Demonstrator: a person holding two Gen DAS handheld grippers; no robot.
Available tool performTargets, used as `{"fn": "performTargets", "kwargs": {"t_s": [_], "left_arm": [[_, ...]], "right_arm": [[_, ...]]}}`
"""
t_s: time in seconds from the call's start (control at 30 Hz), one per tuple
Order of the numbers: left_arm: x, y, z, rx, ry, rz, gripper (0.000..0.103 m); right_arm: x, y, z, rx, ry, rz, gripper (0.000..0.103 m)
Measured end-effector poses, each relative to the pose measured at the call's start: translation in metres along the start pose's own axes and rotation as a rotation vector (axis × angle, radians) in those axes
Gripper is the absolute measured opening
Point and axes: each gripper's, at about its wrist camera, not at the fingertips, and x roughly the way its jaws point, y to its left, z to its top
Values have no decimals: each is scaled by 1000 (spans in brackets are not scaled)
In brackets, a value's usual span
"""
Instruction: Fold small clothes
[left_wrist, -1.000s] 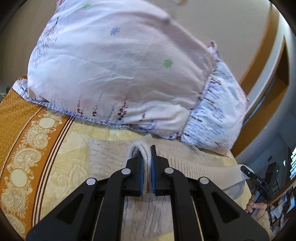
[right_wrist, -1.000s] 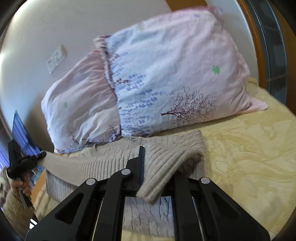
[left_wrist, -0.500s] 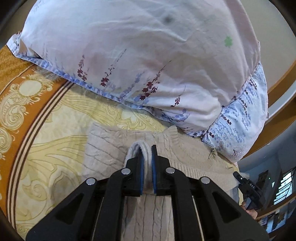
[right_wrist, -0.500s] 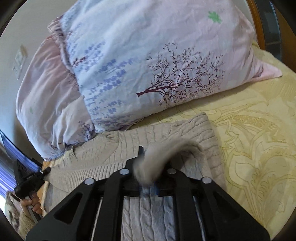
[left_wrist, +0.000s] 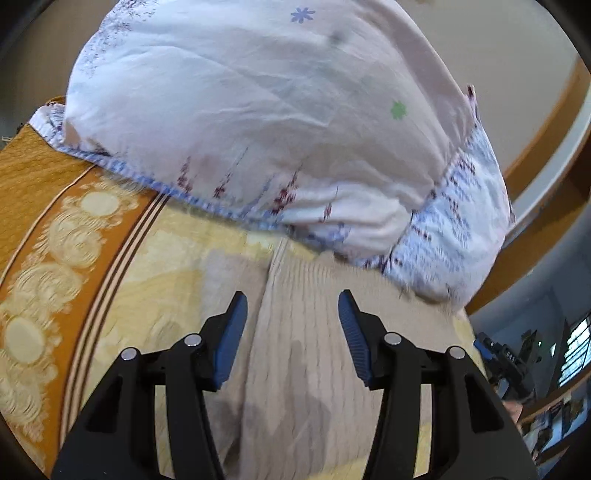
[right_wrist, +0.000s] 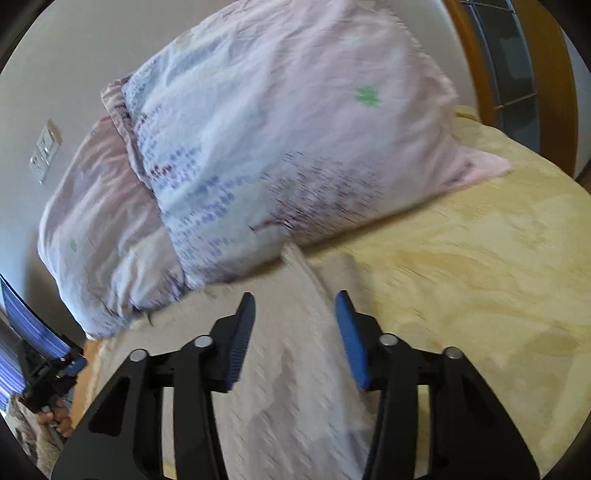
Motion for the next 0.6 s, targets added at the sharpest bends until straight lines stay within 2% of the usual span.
{"fn": "performTargets", "kwargs": {"t_s": [0.2, 0.37, 0.6], "left_arm": [[-14, -4, -35, 81, 38, 40, 51], [-7, -3, -51, 86, 78, 57, 50], [4, -5, -62, 105, 112, 88, 37]], "right_arm": [[-11, -13, -27, -29, 56, -12, 43], [-10, -11, -40, -72, 86, -30, 42], [-5, -7, -48, -108, 101, -43, 36]]}}
